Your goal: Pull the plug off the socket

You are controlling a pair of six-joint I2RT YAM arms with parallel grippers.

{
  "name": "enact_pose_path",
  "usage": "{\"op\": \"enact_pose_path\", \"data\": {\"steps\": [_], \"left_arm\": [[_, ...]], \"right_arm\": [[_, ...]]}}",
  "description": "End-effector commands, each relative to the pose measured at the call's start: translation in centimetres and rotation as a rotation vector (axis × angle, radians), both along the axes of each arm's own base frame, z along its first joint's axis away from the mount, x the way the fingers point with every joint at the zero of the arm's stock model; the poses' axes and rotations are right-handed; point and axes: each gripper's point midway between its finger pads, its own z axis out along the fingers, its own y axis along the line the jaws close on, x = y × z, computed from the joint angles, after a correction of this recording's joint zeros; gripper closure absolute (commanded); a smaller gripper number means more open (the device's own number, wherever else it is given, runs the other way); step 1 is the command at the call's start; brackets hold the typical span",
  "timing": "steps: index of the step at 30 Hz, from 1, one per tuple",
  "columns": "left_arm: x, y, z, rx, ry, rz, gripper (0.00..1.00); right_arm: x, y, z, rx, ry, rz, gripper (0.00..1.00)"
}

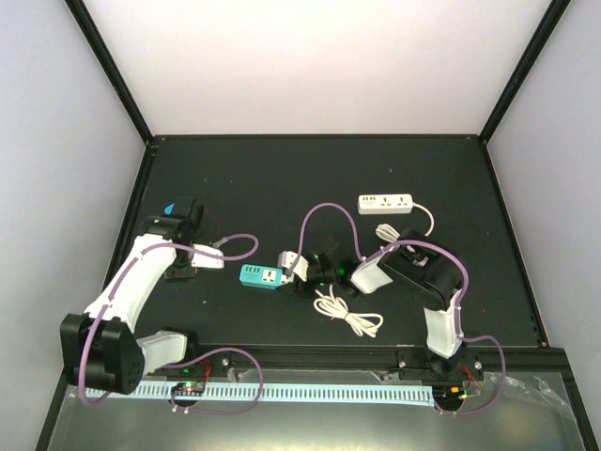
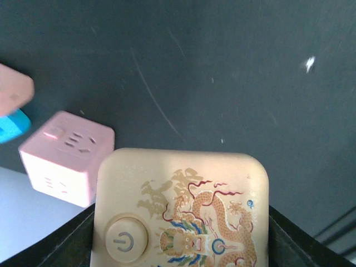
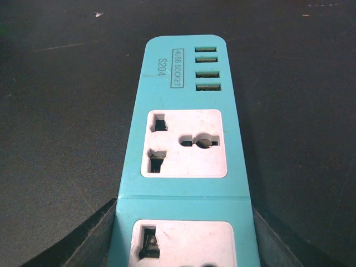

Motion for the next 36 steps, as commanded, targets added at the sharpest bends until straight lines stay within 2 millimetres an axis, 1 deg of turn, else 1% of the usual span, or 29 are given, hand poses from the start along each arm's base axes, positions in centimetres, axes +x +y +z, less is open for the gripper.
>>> {"op": "enact_pose_path", "data": {"steps": [1,9,15,20,22,26,30,32,35,36], "left_arm": [[-0.8,3.8,-0.6,0.207,0.074,0.007,0.69],[-0.3,5.9,-3.6,0.304,0.155,0.052,0.66],[0.0,7.1,-4.9,0.306,0.174,0.087,0.66],[-0.1,7.3,-5.8,0.292,0.185,0.100,0.60],[-0.1,7.5,-6.2,0.293,0.183,0.104,0.50],[-0.1,7.5,-6.7,0.286,0.190,0.119,0.36],[0.0,7.1,-6.9,0.256,0.190,0.134,0.26],[-0.4,7.1,-7.2,0.255,0.202,0.138,0.19],[-0.5,7.1,-7.3,0.253,0.201,0.155,0.03],[-0.4,7.0,-7.2,0.248,0.195,0.161,0.01]], "right_arm": [[-0.2,-2.4,-3.2,-0.129,0.030,-0.034,0.82],[-0.1,-2.4,-3.0,-0.125,0.030,-0.034,0.82],[0.2,-2.5,-2.9,-0.121,0.033,-0.042,0.82],[0.2,-2.5,-3.0,-0.120,0.040,-0.042,0.82],[0.3,-2.4,-2.9,-0.117,0.037,-0.040,0.82],[0.4,-2.5,-2.9,-0.120,0.034,-0.046,0.82],[0.5,-2.6,-3.0,-0.121,0.038,-0.050,0.82],[0.7,-2.6,-3.0,-0.117,0.044,-0.060,0.82],[1.0,-2.7,-3.0,-0.118,0.047,-0.069,0.82],[1.1,-2.7,-3.0,-0.116,0.048,-0.071,0.82]]}}
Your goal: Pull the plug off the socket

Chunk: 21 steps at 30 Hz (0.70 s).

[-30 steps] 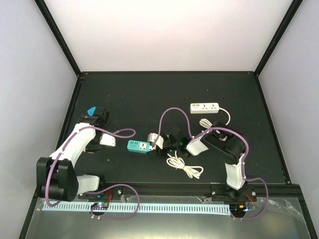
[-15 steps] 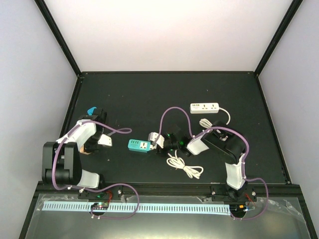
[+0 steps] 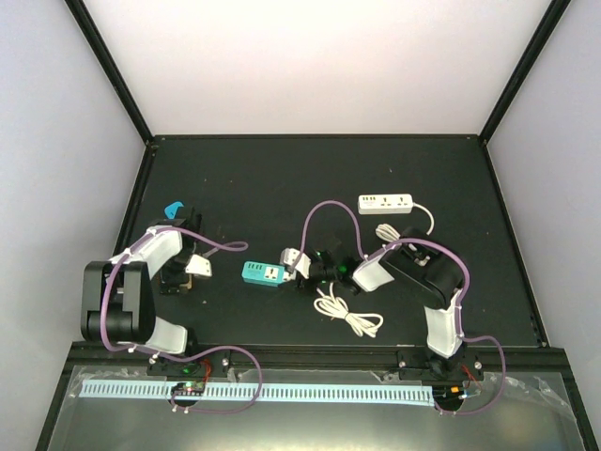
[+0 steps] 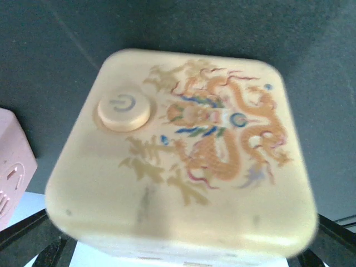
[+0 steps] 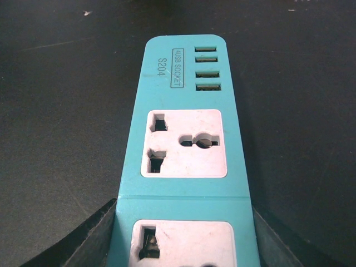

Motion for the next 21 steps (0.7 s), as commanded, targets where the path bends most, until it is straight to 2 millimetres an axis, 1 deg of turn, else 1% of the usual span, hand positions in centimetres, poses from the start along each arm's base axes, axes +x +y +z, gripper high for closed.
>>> {"op": "enact_pose_path", "data": {"steps": [1,6,10,12,16,18,21], "left_arm": [[0.2,-0.1,0.0,-0.014,-0.022,0.040,0.01],[0.8,-1.4,1.4,-0.101,-0.068,0.085,0.01],[2.2,-2.7,3.1,-0.182,-0.155,0.119,0.01],[3.0,-3.5,3.9,-0.237,-0.204,0.146,0.01],[4.3,-6.0,5.2,-0.387,-0.255,0.218,0.01],[4.8,-7.2,6.1,-0.463,-0.280,0.250,0.01],[5.7,-9.0,7.8,-0.574,-0.326,0.260,0.01]], "right_arm": [[0.5,-2.3,-3.0,-0.116,0.046,-0.061,0.82],[1.3,-2.6,-2.9,-0.115,0.055,-0.103,0.82],[2.5,-2.8,-3.3,-0.127,0.071,-0.164,0.81],[3.5,-3.2,-3.8,-0.139,0.094,-0.211,0.80],[5.5,-4.1,-4.4,-0.158,0.111,-0.315,0.76],[6.8,-4.9,-4.4,-0.162,0.101,-0.387,0.73],[8.9,-6.4,-4.3,-0.174,0.088,-0.523,0.71]]}}
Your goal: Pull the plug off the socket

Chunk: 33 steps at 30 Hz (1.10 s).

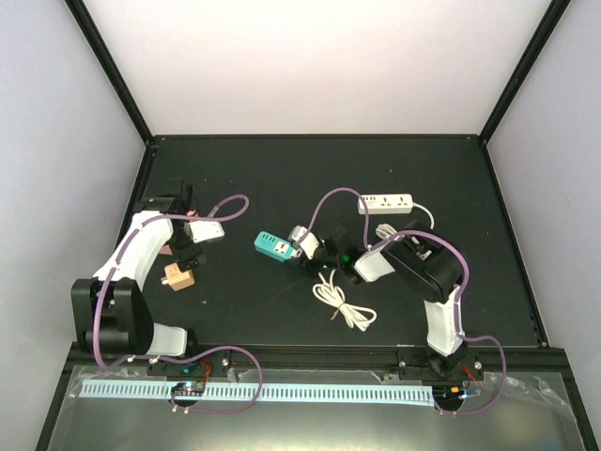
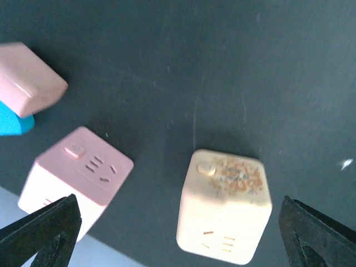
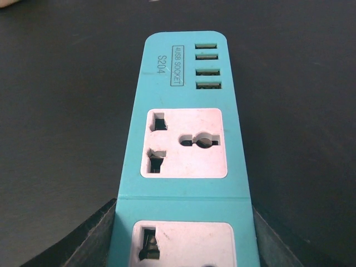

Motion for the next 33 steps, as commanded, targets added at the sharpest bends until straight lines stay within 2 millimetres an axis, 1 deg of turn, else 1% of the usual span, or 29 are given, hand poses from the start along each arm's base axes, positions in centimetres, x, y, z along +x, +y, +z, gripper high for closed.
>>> {"op": "enact_pose_path", "data": {"steps": [1,2,4,7,11,14,15,17,18,21,24,25,26,27,29,33], "left_arm": [[1.1,-4.0,3.3,-0.242,-0.090,0.046,0.01],[1.4,-4.3,3.8,-0.259,-0.107,0.045,0.01],[1.8,-4.7,4.8,-0.282,-0.135,0.048,0.01],[2.1,-5.2,5.7,-0.306,-0.151,0.051,0.01],[2.0,-5.5,6.1,-0.326,-0.158,0.051,0.01],[1.8,-5.6,6.0,-0.329,-0.156,0.049,0.01],[1.6,-5.6,6.0,-0.330,-0.153,0.051,0.01],[1.5,-5.6,5.9,-0.331,-0.149,0.052,0.01],[1.4,-5.7,6.0,-0.334,-0.150,0.050,0.01],[1.4,-5.9,6.2,-0.348,-0.153,0.048,0.01],[1.3,-6.4,6.3,-0.373,-0.149,0.051,0.01],[1.2,-6.6,6.3,-0.384,-0.144,0.054,0.01],[1.0,-6.8,6.3,-0.397,-0.137,0.056,0.01],[0.9,-7.0,6.8,-0.413,-0.148,0.057,0.01],[0.6,-7.5,7.6,-0.444,-0.171,0.058,0.01],[0.3,-8.6,9.2,-0.519,-0.207,0.053,0.01]], "right_arm": [[3.0,-4.9,-4.2,-0.157,0.078,-0.282,0.69],[3.2,-5.2,-4.2,-0.161,0.079,-0.307,0.66],[3.7,-5.8,-4.2,-0.152,0.103,-0.378,0.64],[4.5,-6.8,-4.5,-0.156,0.144,-0.495,0.60],[5.6,-9.0,-5.2,-0.186,0.173,-0.676,0.62],[5.8,-10.1,-5.2,-0.201,0.170,-0.733,0.60],[5.6,-10.4,-4.9,-0.188,0.170,-0.740,0.57],[5.6,-10.3,-3.1,-0.129,0.157,-0.741,0.45],[5.5,-10.4,-2.6,-0.112,0.154,-0.746,0.41],[5.8,-10.3,-0.5,-0.055,0.137,-0.761,0.33],[6.0,-10.5,0.5,-0.031,0.126,-0.776,0.23],[6.0,-10.5,0.8,-0.027,0.122,-0.775,0.17],[6.0,-10.4,1.0,-0.022,0.118,-0.772,0.15],[6.0,-10.3,1.2,-0.017,0.117,-0.765,0.11],[5.6,-9.7,1.9,0.002,0.120,-0.723,0.07],[4.4,-7.8,4.1,0.057,0.115,-0.584,0.04]]}}
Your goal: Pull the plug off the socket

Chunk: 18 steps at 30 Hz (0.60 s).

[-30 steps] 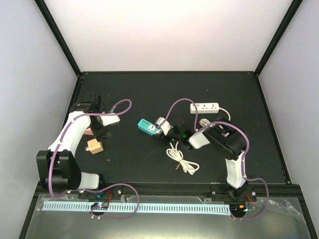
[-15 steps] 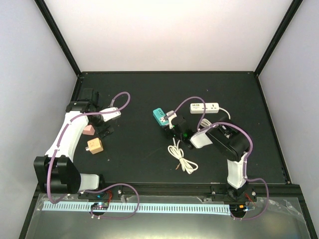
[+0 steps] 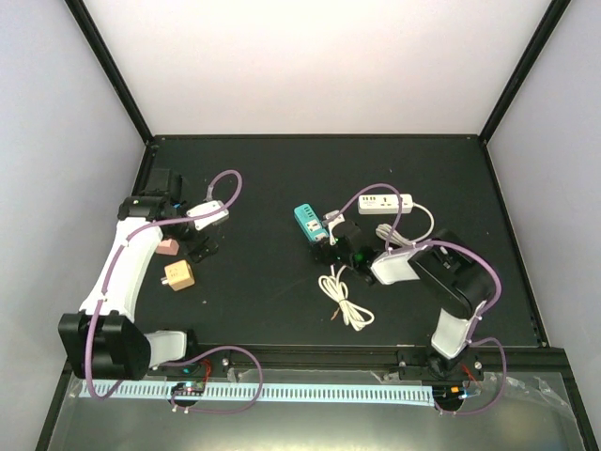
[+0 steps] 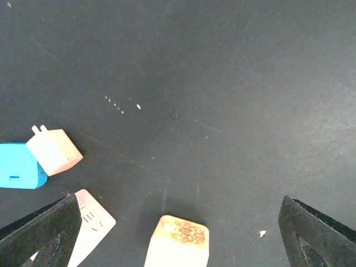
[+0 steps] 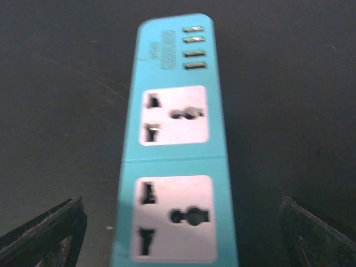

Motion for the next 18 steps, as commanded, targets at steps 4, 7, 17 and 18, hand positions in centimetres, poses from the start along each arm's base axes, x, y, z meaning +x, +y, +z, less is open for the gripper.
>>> {"op": "enact_pose_path", "data": {"steps": [4,7,17,18], "left_arm": [[-1.2,-3.0,3.9,-0.182,-0.077,-0.018,0.01],[-1.6,-3.6,4.6,-0.226,-0.087,-0.020,0.01],[-3.0,-4.8,6.2,-0.314,-0.142,-0.027,0.01],[-3.1,-4.9,6.3,-0.323,-0.152,-0.026,0.01]], "right_arm": [[-2.5,3.5,5.8,0.082,-0.092,0.282,0.03],[-4.6,5.1,7.7,0.072,-0.083,0.464,0.03],[-10.9,2.8,6.0,-0.311,0.147,0.950,0.09],[-11.5,2.2,5.7,-0.344,0.161,0.987,0.09]]}}
